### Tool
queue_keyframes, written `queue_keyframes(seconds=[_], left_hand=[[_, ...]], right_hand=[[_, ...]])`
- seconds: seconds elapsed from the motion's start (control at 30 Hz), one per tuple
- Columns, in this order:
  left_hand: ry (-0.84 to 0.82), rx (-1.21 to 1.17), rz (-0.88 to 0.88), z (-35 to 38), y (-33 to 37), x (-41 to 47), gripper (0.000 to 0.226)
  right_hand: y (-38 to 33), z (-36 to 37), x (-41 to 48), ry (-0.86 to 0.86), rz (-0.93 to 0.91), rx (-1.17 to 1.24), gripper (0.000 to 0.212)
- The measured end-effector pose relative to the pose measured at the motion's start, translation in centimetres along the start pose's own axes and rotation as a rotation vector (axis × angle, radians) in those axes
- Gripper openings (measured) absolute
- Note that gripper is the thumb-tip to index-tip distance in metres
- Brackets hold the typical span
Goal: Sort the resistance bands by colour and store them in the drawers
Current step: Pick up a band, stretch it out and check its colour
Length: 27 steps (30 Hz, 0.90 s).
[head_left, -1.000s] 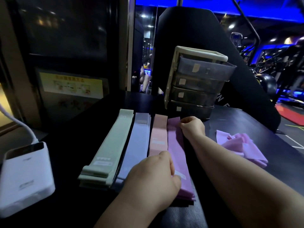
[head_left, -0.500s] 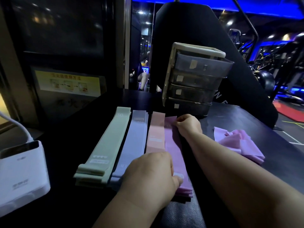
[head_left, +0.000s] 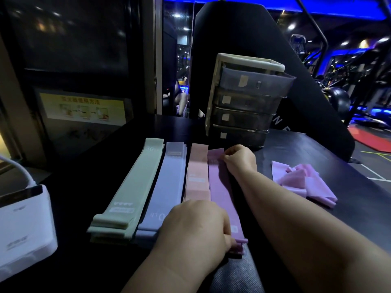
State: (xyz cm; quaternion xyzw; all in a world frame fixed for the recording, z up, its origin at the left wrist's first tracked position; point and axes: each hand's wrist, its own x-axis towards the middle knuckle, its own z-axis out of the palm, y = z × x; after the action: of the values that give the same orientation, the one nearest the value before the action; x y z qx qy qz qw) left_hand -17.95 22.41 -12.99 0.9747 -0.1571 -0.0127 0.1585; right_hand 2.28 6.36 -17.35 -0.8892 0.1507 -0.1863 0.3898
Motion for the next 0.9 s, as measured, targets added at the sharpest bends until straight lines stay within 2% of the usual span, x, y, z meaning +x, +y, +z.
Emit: queue_keyframes(seconds=[0.13,0.3,0.47,0.67,0.9], left_hand=[[0.018,-0.014,-0.018,0.0,-0.4,-0.2,0.042],[0.091,-0.140,-0.077,-0.1,-1.4,-0.1,0.036],[0.069,-0.263,-0.095,0.1,-1.3,0.0,0.034],[0.140,-0.219,-0.141,-0.1,-0.6,0.1,0.033],[0.323,-0.139,-0.139,-0.1,2.0,0.6,0.028]], right_hand=[[0.0,0.1,-0.1,-0.022,-0.001,-0.050,0.009],[-0.2,0.1,-0.3,-0.008,-0.010,-0.059,0.017],[-0.2,-0.2,-0.6,-0.014,-0.024,-0.003,0.012],[0.2,-1.0,-1.0,-0.021,-0.053,0.109,0.012],[0.4,-4.3,-1.7,-0.017,-0.110,0.002,0.012]])
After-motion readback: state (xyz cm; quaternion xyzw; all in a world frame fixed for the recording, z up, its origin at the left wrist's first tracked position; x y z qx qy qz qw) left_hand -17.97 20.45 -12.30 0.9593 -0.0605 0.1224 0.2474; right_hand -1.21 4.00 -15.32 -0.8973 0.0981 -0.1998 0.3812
